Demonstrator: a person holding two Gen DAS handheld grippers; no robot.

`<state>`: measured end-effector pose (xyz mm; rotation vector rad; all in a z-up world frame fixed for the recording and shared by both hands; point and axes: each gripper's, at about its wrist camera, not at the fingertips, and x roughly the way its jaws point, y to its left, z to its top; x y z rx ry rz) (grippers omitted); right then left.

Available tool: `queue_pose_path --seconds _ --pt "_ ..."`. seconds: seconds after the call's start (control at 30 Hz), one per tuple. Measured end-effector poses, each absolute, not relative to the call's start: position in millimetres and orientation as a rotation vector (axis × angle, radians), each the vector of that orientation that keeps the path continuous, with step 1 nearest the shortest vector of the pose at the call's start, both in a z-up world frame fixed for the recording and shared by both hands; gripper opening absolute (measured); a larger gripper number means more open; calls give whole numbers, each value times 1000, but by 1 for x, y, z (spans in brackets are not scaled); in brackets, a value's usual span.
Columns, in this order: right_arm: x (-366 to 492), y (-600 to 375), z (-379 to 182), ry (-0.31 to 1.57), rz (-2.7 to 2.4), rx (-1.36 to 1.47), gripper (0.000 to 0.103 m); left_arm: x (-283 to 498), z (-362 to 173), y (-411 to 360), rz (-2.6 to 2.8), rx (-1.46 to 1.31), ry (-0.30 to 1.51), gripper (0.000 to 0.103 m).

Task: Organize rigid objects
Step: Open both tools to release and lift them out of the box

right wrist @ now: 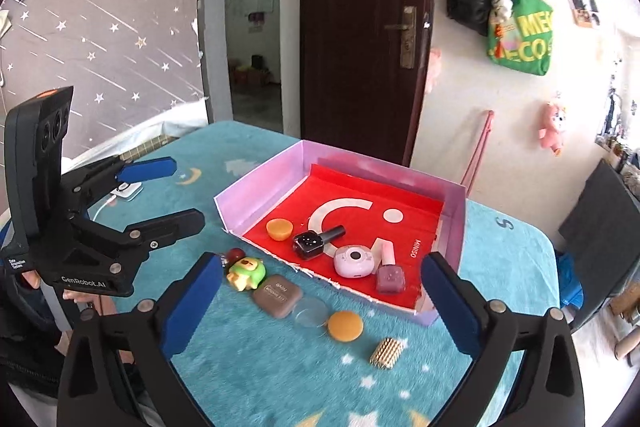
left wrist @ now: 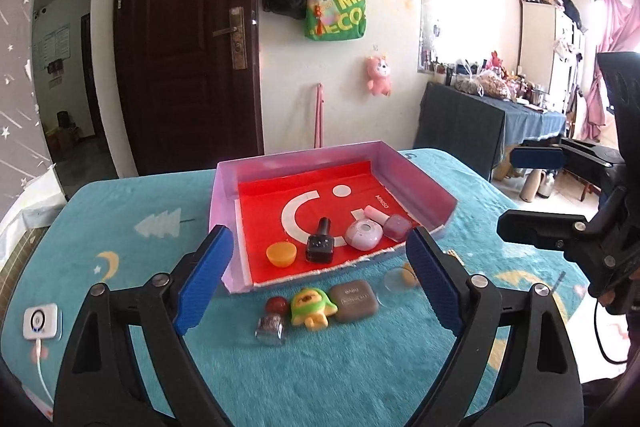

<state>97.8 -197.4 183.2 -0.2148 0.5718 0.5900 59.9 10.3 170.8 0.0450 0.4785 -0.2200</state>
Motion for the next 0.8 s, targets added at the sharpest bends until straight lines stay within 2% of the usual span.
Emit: queue_pose_path --seconds 0.07,0.3,0.8 --pt "86 -198 184 555 572 -217 102 50 168 10 -209 38 468 93" --pt "51 -208 164 506 468 -152 103 24 135 6 -160 27 462 93" --pt "32 -223 69 522 214 -46 103 21 59 1 -96 6 543 93"
